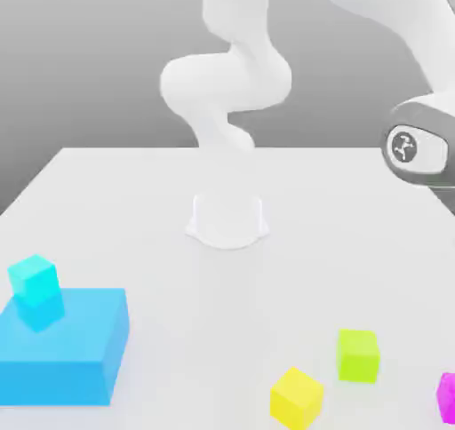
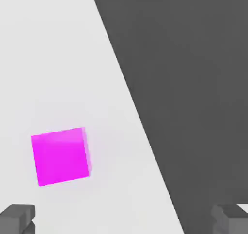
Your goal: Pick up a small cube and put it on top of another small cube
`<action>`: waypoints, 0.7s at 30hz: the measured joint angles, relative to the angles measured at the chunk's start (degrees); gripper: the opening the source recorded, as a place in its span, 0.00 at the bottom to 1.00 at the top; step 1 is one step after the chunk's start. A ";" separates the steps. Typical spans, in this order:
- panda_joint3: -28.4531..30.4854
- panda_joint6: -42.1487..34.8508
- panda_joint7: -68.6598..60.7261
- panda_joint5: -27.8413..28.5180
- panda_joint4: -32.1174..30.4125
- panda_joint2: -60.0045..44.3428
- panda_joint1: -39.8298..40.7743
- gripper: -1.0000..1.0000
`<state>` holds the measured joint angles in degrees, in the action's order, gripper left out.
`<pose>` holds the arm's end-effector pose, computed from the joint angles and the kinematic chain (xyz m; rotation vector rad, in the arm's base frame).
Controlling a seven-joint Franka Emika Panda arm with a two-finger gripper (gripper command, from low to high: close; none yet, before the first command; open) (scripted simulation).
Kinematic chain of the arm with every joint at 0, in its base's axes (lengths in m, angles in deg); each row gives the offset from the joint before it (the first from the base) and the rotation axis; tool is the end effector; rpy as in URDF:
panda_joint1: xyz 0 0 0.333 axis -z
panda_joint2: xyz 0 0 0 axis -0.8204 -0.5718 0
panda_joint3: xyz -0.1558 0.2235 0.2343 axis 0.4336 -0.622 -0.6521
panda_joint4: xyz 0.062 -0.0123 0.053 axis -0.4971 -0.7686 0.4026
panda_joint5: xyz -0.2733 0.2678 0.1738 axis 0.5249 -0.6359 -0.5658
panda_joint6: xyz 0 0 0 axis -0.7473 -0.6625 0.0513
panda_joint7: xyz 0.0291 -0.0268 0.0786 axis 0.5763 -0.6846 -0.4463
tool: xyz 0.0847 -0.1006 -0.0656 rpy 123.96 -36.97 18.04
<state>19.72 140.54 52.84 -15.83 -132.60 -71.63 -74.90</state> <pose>0.5021 0.3178 0.1896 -3.0257 -0.8432 -0.0472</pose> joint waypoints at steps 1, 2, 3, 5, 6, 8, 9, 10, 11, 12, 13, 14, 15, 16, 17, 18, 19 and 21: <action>-0.05 0.88 -0.39 0.66 0.32 -2.11 -0.48 0.50; 0.25 2.10 -0.33 1.35 0.74 -4.21 -0.98 0.50; 0.77 3.49 -0.06 2.03 1.20 -6.29 -1.51 0.50; 2.02 6.39 0.71 3.31 2.15 -10.30 -2.59 0.00; 2.02 6.39 0.71 3.31 2.15 -10.30 -2.59 0.00; 2.02 6.37 0.71 3.31 2.15 -10.30 -2.59 0.00; 2.01 6.34 0.70 3.30 2.15 -10.30 -2.59 0.00; 2.01 6.30 0.69 3.29 2.15 -10.30 -2.58 0.00; 2.32 7.03 0.90 3.62 2.38 -11.27 -2.84 0.00; 2.12 6.61 0.76 3.44 2.24 -10.73 -2.69 0.00; 1.65 5.62 0.44 3.01 1.92 -9.43 -2.33 0.00; 1.11 4.34 0.01 2.41 1.50 -7.73 -1.92 0.00; 0.53 2.93 -0.49 1.73 1.04 -5.85 -1.49 0.00; 0.20 1.51 -0.83 1.00 0.50 -3.85 -0.98 0.00; 1.44 0.53 0.09 0.43 -0.41 -1.82 0.22 0.00; 2.92 -0.07 1.22 0.00 -1.33 -0.21 1.39 0.00; 4.53 -0.53 2.32 -0.45 -2.27 1.33 2.41 0.00; 7.48 -1.37 4.81 -1.01 -4.19 4.29 4.69 0.00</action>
<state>27.20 139.17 57.66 -16.84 -136.79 -67.34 -70.20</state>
